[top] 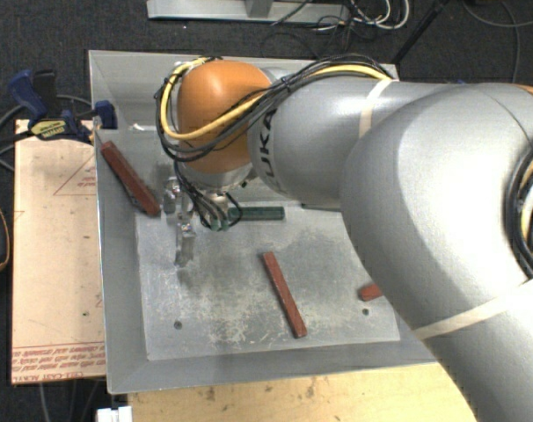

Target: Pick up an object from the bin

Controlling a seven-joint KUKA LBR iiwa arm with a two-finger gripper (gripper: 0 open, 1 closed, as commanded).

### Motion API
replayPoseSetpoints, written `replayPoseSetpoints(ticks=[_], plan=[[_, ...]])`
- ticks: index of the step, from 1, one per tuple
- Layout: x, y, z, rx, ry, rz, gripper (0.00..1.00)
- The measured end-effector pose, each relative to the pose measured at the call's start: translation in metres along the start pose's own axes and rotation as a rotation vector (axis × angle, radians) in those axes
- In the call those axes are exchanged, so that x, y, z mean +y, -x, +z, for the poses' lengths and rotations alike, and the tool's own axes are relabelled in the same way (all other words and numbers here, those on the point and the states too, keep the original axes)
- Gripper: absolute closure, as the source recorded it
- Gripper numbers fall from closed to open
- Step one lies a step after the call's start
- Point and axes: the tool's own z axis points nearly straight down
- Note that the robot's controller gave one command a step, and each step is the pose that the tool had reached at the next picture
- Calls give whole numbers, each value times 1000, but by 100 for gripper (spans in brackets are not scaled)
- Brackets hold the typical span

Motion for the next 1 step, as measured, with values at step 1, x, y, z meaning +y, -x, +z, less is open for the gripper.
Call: replayPoseSetpoints(ticks=[1], plan=[[1, -7, -65, -14, 5, 46, 0]])
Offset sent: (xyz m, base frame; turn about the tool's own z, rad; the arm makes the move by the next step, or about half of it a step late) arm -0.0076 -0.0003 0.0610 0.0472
